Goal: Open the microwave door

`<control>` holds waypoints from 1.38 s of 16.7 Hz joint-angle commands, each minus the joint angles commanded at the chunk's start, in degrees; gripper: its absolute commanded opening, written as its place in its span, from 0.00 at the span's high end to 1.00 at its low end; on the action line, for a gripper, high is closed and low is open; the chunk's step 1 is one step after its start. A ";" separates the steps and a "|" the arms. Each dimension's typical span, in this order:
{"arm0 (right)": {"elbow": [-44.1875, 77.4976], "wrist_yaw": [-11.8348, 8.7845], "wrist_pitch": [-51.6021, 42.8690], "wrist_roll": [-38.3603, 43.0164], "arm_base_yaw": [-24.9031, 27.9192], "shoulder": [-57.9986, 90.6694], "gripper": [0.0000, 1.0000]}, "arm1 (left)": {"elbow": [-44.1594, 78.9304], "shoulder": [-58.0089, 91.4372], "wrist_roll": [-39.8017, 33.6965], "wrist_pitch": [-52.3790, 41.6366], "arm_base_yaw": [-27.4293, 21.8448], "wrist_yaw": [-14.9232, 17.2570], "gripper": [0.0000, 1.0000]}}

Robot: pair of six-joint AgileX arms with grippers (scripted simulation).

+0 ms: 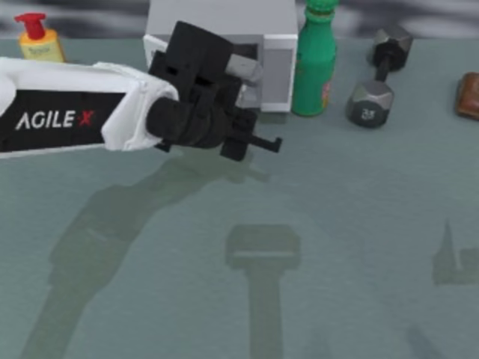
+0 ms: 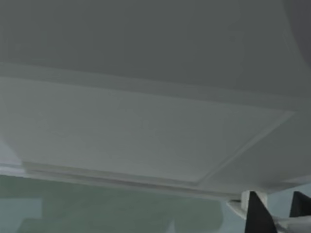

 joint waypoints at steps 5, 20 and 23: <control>0.00 0.00 0.00 0.00 0.00 0.00 0.00 | -0.78 -0.41 0.97 0.09 0.03 1.31 1.00; 0.00 0.00 0.00 0.00 0.00 0.00 0.00 | -2.93 -2.07 4.47 0.78 1.62 3.85 1.00; 0.00 0.00 0.00 0.00 0.00 0.00 0.00 | -2.93 -2.07 4.47 0.78 1.62 3.85 1.00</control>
